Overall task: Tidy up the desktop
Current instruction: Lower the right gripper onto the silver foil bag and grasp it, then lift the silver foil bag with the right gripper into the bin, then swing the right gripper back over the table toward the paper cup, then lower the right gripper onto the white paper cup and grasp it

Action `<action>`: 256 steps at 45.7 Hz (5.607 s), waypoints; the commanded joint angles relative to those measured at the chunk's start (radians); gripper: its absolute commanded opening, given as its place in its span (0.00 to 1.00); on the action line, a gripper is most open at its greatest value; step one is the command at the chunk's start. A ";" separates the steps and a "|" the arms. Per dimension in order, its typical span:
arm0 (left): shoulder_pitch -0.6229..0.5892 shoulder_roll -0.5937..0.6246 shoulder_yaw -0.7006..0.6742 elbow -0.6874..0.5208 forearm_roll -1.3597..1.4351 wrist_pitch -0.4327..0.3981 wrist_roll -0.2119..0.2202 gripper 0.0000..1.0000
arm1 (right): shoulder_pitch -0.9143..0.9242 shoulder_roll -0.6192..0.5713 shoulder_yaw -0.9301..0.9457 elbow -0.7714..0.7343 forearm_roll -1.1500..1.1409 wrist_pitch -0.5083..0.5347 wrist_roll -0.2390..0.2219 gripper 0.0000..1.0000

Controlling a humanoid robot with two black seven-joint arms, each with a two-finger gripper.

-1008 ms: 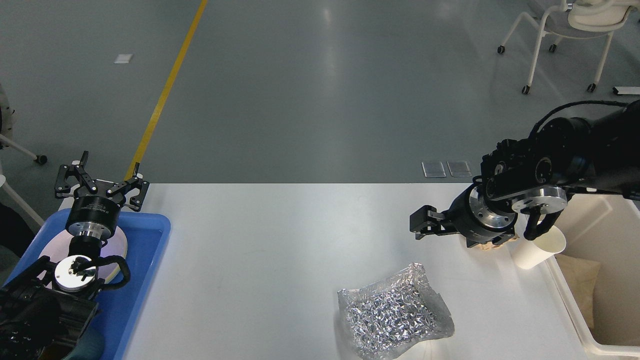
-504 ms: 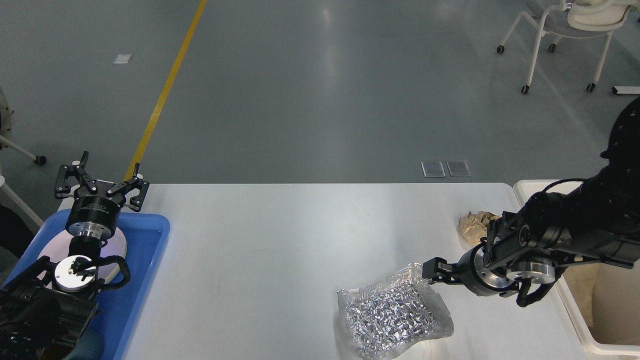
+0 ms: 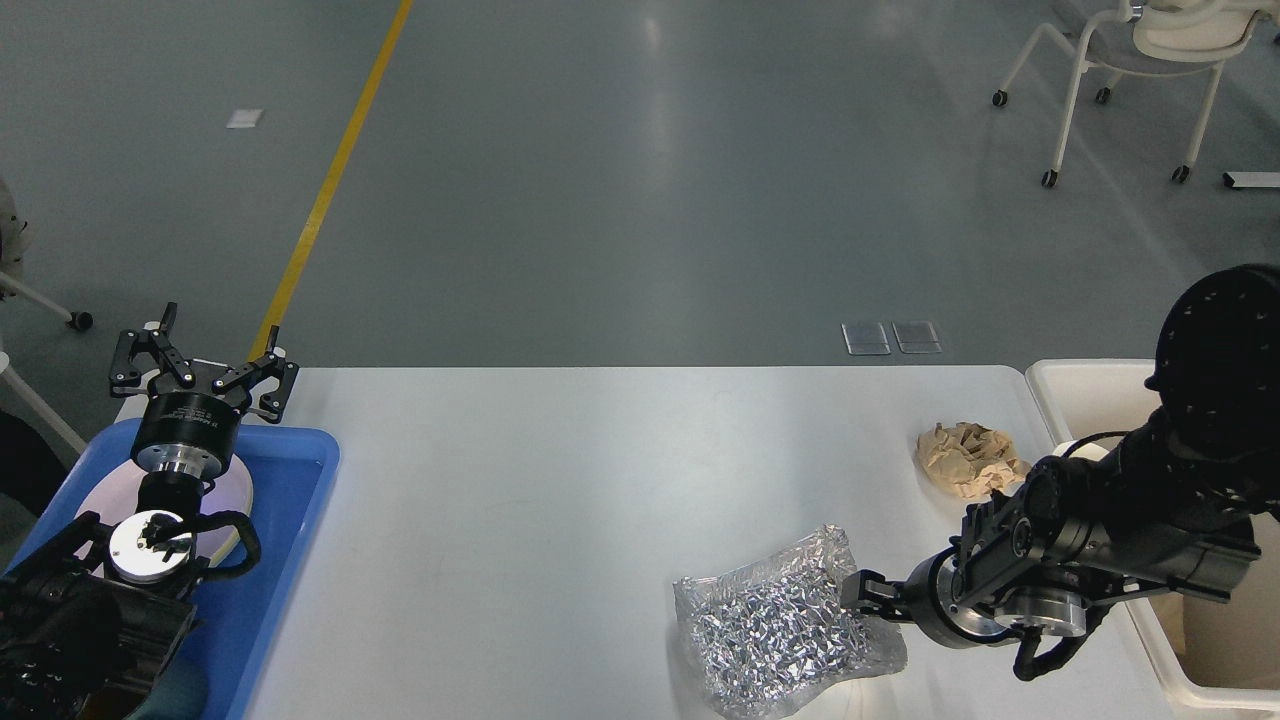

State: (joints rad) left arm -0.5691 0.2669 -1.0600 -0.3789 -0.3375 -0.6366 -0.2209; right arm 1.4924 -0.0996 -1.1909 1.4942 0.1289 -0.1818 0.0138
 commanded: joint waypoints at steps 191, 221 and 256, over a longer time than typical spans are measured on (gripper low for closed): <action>0.000 0.000 0.000 0.000 0.000 0.000 0.000 0.97 | -0.182 -0.155 0.248 -1.522 0.212 0.743 -0.115 1.00; 0.000 0.000 0.000 0.000 0.000 0.000 0.000 0.97 | 0.301 -0.195 0.234 -0.381 -0.170 0.693 -0.132 1.00; 0.000 0.000 0.000 0.000 0.000 0.000 0.000 0.97 | 0.082 -0.336 0.177 -0.362 -0.267 0.441 -0.167 1.00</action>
State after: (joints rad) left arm -0.5690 0.2669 -1.0600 -0.3788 -0.3375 -0.6366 -0.2209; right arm 1.6450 -0.4120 -1.0156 1.2104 -0.1322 0.2671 -0.1533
